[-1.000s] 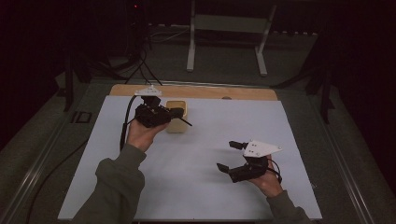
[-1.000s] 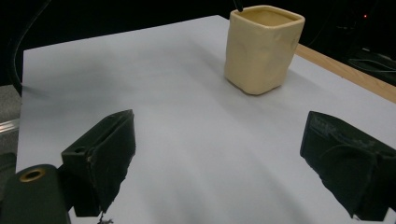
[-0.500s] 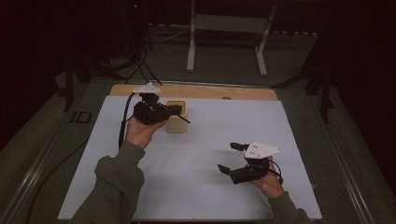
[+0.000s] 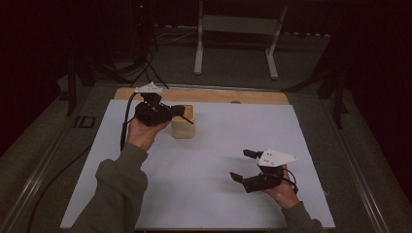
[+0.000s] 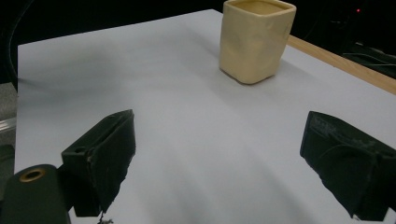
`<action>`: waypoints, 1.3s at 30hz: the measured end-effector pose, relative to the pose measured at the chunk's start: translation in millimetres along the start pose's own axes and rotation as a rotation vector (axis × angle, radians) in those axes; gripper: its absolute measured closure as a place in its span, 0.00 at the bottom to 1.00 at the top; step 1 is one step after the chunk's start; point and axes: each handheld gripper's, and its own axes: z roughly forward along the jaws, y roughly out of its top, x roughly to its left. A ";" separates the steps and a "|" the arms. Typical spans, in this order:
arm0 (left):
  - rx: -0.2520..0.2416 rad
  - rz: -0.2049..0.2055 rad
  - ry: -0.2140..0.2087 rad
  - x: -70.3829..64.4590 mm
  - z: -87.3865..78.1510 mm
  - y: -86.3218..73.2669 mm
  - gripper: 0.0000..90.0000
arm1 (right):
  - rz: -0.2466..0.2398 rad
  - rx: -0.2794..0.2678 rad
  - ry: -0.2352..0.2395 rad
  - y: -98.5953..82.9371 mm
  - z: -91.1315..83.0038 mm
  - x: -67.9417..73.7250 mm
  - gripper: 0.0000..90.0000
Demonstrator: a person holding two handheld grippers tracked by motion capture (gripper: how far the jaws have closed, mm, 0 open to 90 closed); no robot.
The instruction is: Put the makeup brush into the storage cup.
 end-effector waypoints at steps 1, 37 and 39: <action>0.000 0.000 0.000 0.0 0.0 0.0 0.95 | 0.000 0.000 0.000 0.0 0.0 0.0 0.12; 0.078 0.066 0.145 19.5 7.5 6.3 0.95 | 0.011 0.005 0.002 -6.2 -2.7 -1.3 0.12; 0.081 0.066 0.155 20.3 8.2 6.5 0.95 | 0.011 0.005 0.002 -6.2 -2.6 -1.4 0.12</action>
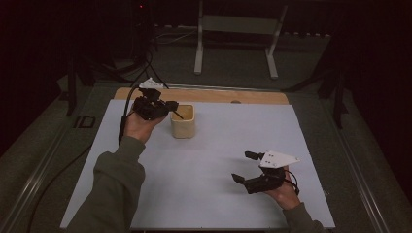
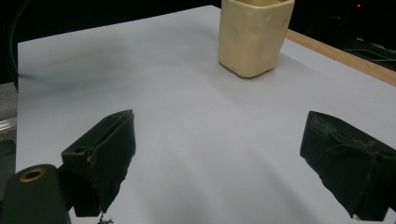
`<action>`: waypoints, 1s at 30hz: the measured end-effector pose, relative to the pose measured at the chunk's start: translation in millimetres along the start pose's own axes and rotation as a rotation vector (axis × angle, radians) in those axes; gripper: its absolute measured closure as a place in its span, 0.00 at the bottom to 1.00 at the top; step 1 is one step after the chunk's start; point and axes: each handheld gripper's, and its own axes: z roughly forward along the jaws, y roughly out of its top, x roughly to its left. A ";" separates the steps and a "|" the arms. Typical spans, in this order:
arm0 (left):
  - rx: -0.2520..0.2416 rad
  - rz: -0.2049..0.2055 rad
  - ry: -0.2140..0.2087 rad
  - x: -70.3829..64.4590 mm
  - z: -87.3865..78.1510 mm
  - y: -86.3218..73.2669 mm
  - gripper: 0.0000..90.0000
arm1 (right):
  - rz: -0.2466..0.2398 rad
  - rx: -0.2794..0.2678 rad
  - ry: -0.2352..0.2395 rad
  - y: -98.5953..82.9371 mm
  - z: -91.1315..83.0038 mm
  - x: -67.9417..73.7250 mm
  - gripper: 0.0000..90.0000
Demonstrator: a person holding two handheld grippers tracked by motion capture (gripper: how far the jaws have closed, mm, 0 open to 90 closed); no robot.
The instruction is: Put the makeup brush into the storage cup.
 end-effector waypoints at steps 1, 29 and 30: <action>0.003 0.004 0.007 0.2 0.4 0.2 0.95 | 0.001 0.001 0.000 0.0 -0.1 0.0 0.12; 0.060 0.061 0.094 -1.0 14.9 2.7 0.95 | 0.004 0.001 0.005 -1.3 0.5 0.1 0.12; 0.060 0.061 0.094 -1.0 15.6 2.7 0.95 | 0.004 0.002 0.005 -1.4 0.4 0.2 0.12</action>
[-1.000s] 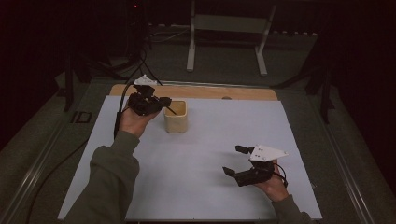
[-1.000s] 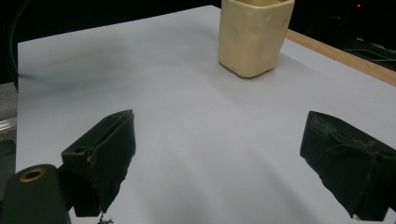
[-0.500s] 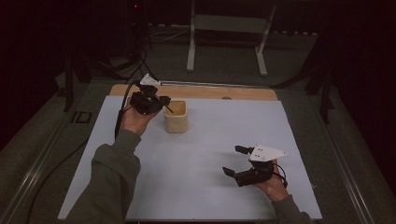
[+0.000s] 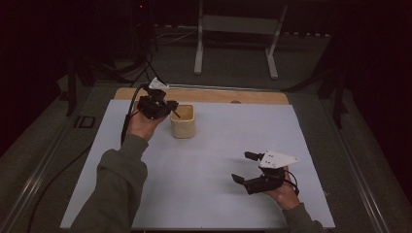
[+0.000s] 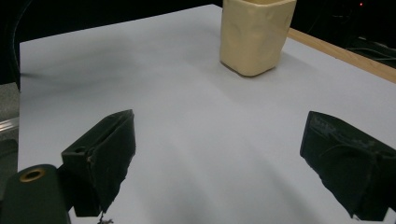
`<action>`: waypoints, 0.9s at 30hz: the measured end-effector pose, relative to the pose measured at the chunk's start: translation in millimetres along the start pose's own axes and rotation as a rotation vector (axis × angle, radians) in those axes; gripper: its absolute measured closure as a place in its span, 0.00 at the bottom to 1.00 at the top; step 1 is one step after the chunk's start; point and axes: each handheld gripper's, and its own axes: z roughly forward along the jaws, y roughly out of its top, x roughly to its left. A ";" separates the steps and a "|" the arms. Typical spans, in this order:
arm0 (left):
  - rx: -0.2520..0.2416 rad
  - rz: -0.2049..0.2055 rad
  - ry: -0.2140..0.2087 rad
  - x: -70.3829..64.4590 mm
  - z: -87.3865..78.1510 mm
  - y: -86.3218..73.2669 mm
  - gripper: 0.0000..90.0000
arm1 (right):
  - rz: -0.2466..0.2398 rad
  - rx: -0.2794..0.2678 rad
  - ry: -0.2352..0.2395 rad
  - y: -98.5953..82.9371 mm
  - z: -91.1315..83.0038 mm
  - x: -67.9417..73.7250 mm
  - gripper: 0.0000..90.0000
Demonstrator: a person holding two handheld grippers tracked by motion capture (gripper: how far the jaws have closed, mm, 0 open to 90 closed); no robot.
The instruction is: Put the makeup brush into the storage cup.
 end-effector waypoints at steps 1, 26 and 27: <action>0.001 -0.001 0.000 -0.1 1.1 0.0 0.95 | 0.000 0.000 0.000 0.0 -0.1 0.0 0.12; 0.031 -0.009 0.016 2.4 17.1 -1.7 0.95 | 0.003 -0.003 0.001 -0.4 -0.9 -0.3 0.12; 0.031 -0.010 0.016 2.7 17.9 -1.9 0.95 | 0.003 -0.003 0.001 -0.4 -0.8 -0.3 0.12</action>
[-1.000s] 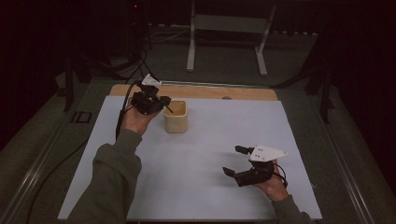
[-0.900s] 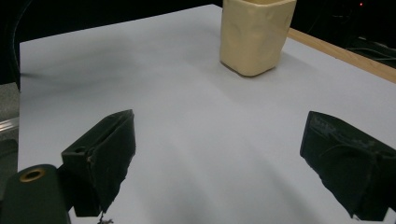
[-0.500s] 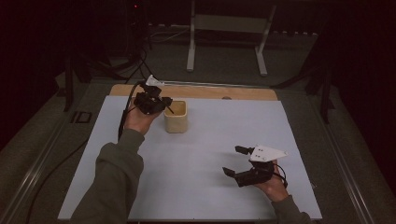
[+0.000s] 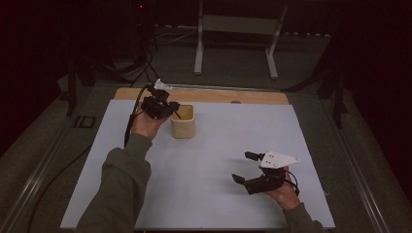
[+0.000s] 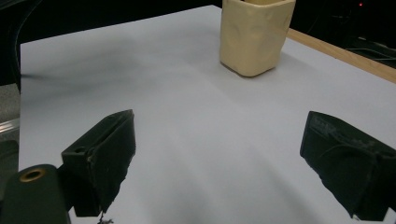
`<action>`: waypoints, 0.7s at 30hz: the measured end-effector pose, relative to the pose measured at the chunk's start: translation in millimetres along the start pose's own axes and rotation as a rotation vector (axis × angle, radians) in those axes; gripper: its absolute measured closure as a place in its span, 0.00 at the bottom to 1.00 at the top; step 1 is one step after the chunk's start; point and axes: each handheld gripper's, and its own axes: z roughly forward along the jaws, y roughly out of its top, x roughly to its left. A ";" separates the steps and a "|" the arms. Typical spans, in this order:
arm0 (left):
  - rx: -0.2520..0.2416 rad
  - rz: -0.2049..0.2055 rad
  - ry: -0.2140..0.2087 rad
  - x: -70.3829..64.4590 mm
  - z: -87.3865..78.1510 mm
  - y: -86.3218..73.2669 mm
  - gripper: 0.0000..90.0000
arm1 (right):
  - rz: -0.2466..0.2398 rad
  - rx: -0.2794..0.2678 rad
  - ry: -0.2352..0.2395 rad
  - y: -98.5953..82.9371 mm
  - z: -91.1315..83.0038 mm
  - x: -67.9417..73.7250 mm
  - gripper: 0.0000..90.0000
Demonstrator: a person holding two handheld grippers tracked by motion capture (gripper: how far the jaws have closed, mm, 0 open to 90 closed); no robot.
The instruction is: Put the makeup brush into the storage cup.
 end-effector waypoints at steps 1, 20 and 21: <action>0.000 -0.005 0.000 0.0 0.7 -0.2 0.95 | 0.001 0.002 0.000 0.1 0.1 0.1 0.12; -0.015 -0.060 -0.010 3.8 16.9 -3.9 0.59 | -0.001 0.002 0.001 0.0 0.8 0.1 0.12; -0.016 -0.109 -0.011 6.8 16.7 -3.0 0.34 | 0.000 0.001 0.000 0.0 0.5 0.0 0.12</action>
